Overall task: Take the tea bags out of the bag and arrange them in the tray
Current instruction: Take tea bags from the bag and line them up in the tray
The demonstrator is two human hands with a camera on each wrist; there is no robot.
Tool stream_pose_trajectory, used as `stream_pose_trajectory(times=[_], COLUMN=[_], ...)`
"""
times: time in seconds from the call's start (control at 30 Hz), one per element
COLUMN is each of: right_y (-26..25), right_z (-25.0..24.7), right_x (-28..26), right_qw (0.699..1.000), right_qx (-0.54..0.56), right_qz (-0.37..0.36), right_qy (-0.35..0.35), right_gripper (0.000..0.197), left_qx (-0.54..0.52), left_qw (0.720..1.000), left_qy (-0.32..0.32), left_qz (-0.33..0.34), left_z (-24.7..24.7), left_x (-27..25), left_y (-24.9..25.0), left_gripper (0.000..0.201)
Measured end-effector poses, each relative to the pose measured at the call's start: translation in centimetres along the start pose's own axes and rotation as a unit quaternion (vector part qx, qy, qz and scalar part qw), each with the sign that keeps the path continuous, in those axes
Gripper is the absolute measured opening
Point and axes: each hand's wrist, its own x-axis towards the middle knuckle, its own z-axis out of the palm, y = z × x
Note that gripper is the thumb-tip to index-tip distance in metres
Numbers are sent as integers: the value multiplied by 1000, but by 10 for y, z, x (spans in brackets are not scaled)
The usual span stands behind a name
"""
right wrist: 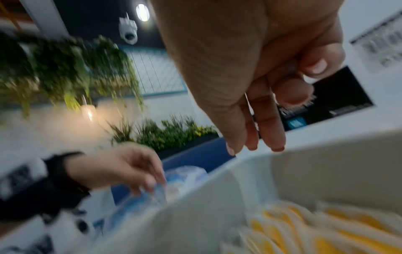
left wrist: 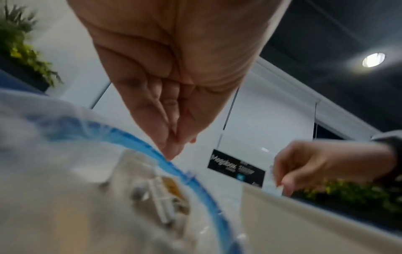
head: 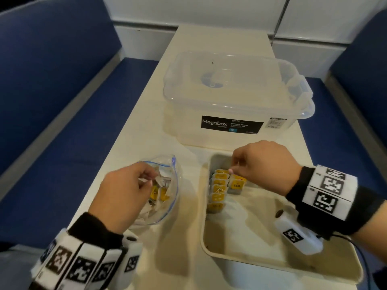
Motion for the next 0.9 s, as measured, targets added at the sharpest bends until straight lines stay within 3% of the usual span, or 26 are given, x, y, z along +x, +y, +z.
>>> stream_pose_trajectory(times=[0.17,0.47,0.67,0.9], right_y=[-20,-40,-47,-52], right_z=[-26,-36,-33,-33], right_x=[-14,-34,-44,-47], right_qw=[997,995,994,994], right_qx=[55,87,94,99], right_qz=[2,4,10,-4], right_qy=[52,56,52,38], right_gripper=[23,23,24,23], left_qx=[123,93,44,-6], left_qw=[989,986,989,992], left_qy=[-63,-22,42,52], left_qz=[-48,-135,-137,-117], left_z=[21,43,48,33], left_x=[24,32,33,17], left_y=[-13,4,3,-4], left_gripper=[19,41,16,8])
